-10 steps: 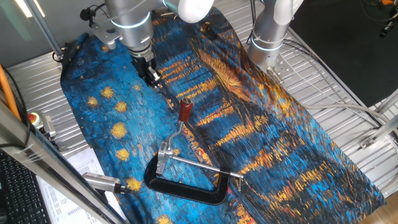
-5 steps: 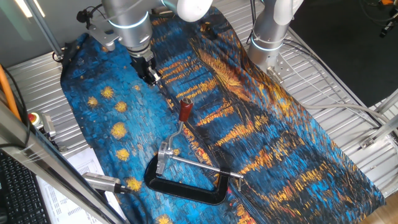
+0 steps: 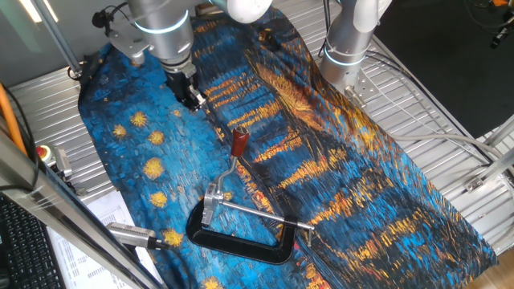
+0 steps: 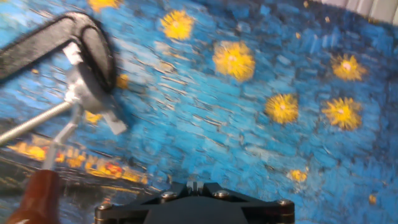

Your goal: Push down the lever

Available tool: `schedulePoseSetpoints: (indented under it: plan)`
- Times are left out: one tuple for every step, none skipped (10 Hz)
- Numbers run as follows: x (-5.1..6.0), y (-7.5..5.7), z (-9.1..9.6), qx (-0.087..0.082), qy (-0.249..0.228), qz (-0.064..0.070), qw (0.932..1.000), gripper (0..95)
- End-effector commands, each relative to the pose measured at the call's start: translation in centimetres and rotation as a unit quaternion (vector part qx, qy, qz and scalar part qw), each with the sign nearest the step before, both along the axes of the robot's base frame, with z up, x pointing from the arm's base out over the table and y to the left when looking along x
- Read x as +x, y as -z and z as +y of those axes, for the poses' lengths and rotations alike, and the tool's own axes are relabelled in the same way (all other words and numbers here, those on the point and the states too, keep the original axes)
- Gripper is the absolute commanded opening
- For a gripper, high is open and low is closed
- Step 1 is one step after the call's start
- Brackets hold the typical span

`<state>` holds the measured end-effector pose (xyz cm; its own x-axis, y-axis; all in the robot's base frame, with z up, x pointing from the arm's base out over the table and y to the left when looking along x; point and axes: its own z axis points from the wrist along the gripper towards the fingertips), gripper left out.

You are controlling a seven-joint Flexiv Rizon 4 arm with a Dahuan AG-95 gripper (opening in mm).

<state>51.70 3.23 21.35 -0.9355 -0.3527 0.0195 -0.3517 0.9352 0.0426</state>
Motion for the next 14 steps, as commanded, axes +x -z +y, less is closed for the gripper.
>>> schedulePoseSetpoints:
  plan:
    - [0.6,-1.5,1.9,-0.007,0.007,0.008,0.9999,0.0]
    - [0.7,-2.1,3.1,-0.007,0.014,0.016,0.9998,0.0]
    - [0.7,-2.4,4.3,-0.006,0.017,0.022,0.9996,0.0]
    - [0.7,-2.6,5.2,-0.006,0.019,0.024,0.9995,0.0]
    - [0.7,-2.8,5.7,-0.006,0.022,0.025,0.9994,0.0]
    - [0.6,-3.0,6.3,-0.007,0.025,0.027,0.9993,0.0]
    - [0.5,-3.2,7.2,-0.008,0.025,0.028,0.9992,0.0]
    - [0.3,-3.1,7.6,-0.007,0.023,0.028,0.9993,0.0]
    - [0.3,-3.0,7.9,-0.007,0.019,0.028,0.9994,19.0]
    - [0.3,-2.9,8.1,-0.008,0.021,0.028,0.9994,19.0]
    - [0.2,-2.8,8.4,-0.009,0.025,0.028,0.9993,19.0]
    - [0.2,-2.7,8.7,-0.009,0.028,0.028,0.9992,19.0]
    - [0.0,-2.9,9.1,-0.009,0.03,0.028,0.9991,19.0]
    - [-0.1,-3.0,9.3,-0.008,0.029,0.029,0.9991,19.0]
